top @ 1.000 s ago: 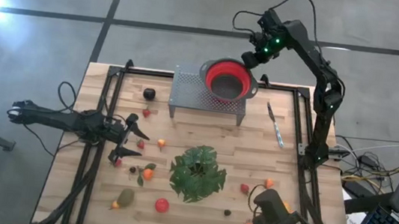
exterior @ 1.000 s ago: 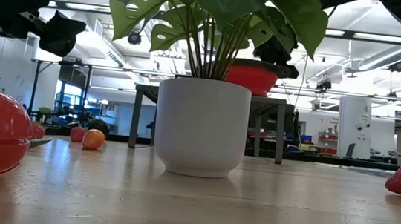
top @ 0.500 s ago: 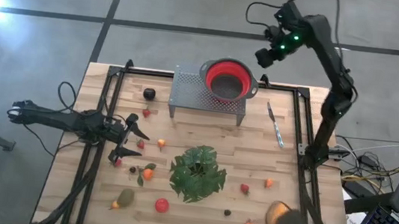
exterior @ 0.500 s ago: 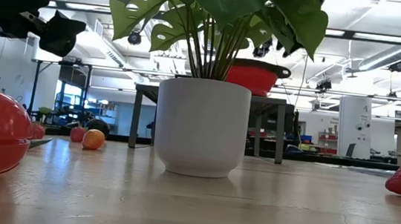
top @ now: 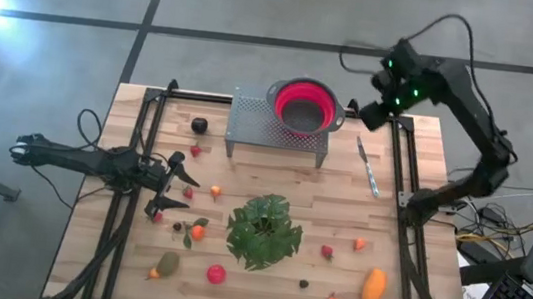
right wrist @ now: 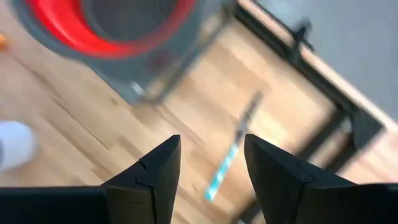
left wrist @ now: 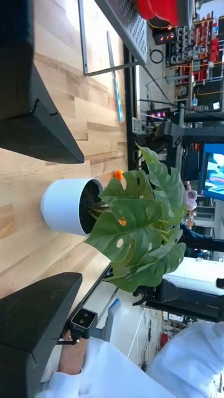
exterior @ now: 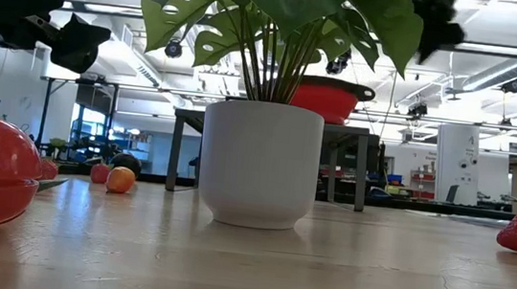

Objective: Pick & Place Fruit
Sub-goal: Put the blue knife on the shelf

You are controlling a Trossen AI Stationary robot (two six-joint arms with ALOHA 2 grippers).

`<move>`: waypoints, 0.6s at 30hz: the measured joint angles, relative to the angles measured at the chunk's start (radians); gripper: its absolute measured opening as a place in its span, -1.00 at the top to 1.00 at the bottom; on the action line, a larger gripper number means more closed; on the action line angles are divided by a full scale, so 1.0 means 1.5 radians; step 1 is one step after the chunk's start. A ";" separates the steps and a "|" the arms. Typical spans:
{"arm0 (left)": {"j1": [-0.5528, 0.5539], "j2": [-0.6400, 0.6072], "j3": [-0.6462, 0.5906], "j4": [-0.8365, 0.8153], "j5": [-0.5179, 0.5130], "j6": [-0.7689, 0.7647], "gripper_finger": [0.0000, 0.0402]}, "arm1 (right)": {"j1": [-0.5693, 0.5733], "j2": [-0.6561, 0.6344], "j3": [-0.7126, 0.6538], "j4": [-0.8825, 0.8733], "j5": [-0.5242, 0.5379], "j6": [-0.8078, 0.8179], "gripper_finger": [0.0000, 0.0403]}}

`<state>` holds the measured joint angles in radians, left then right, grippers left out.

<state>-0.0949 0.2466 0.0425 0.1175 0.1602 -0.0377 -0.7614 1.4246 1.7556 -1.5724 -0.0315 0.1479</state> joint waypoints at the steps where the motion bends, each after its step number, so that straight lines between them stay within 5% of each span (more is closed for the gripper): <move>1: 0.000 0.000 0.000 0.000 0.000 0.000 -0.52 | 0.007 -0.018 -0.030 0.001 0.010 0.010 0.12; 18: 0.000 0.000 0.000 0.000 0.000 0.000 -0.52 | 0.025 -0.250 -0.418 0.052 0.022 0.127 0.18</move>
<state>-0.0950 0.2466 0.0425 0.1173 0.1602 -0.0380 -0.7246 1.0499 1.1285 -1.4940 0.0021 0.3389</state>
